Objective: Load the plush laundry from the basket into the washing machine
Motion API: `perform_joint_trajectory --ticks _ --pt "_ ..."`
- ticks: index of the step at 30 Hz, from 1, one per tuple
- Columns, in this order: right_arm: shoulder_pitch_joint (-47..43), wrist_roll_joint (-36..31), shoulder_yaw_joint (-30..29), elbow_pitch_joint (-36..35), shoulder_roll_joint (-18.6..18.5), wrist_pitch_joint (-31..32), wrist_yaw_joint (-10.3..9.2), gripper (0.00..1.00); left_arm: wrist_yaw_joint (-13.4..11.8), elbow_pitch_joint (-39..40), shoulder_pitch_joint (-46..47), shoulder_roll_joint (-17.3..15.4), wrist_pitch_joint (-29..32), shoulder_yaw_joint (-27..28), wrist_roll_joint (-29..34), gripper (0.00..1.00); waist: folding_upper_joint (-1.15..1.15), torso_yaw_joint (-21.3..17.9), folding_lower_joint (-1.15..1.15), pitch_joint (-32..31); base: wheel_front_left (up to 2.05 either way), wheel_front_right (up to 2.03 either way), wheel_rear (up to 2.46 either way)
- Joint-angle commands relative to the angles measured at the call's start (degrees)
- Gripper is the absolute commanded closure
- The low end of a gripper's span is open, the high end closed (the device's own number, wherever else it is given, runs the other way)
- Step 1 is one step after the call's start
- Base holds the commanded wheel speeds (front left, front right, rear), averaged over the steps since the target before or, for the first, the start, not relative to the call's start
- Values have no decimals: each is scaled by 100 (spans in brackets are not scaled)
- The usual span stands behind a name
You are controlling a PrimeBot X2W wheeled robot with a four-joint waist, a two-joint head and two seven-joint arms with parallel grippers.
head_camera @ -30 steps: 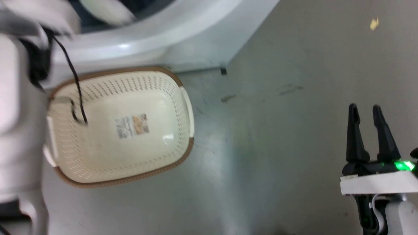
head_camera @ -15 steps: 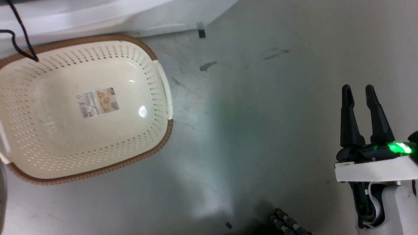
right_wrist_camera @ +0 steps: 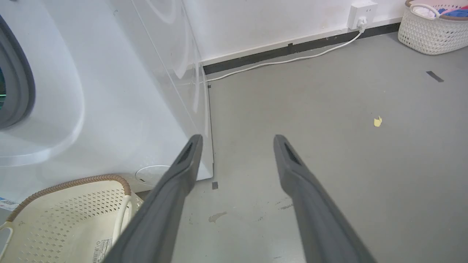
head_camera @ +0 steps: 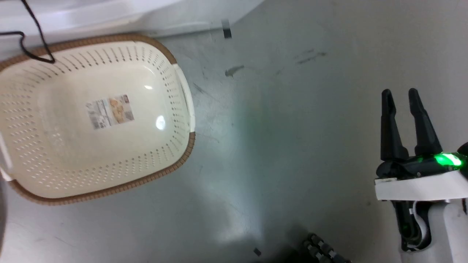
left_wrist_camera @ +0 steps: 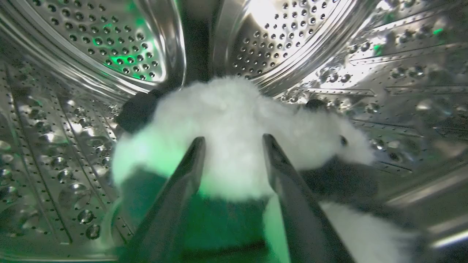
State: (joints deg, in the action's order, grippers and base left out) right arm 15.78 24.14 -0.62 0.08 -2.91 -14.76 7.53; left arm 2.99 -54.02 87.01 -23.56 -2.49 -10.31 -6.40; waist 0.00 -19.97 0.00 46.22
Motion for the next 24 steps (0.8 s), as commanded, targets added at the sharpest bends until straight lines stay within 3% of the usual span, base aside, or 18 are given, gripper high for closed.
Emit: perform_joint_trajectory --ticks 1,8,13,16,17,18,19,20,24 --pt "33 -65 -71 -3 3 -24 -4 0 46 -94 -204 80 -183 -35 5 0 0 107 0 -257 0 0 0" --pt "-191 -429 -280 -1 3 -24 -4 0 -31 -414 -1010 360 -939 -71 -123 0 0 470 0 -1159 0 0 0" --pt "-436 -715 -426 -72 3 -24 -4 0 90 -223 -1927 641 -1222 -79 -302 0 0 810 0 -1978 0 0 0" --pt "-583 -880 -440 -111 3 -24 -4 0 129 407 -2600 745 -1246 46 -464 0 0 983 0 -2372 0 0 0" --pt "-685 -961 -475 -124 3 -24 -4 0 146 989 -3177 825 -1248 131 -544 0 0 1113 0 -2643 0 0 0" --pt "-685 -961 -475 -124 3 -24 -4 0 146 989 -3177 825 -1248 131 -544 0 0 1113 0 -2643 0 0 0" --pt "-791 -1019 -481 -133 3 -24 -4 0 145 1580 -3795 881 -1249 227 -603 0 0 1215 0 -2868 0 0 0" --pt "-791 -1019 -481 -133 3 -24 -4 0 145 1580 -3795 881 -1249 227 -603 0 0 1215 0 -2868 0 0 0" --pt "-1022 -1093 -491 -134 3 -24 -4 0 42 2653 -5056 1116 -1250 564 -847 0 0 1437 0 -3289 0 0 0"
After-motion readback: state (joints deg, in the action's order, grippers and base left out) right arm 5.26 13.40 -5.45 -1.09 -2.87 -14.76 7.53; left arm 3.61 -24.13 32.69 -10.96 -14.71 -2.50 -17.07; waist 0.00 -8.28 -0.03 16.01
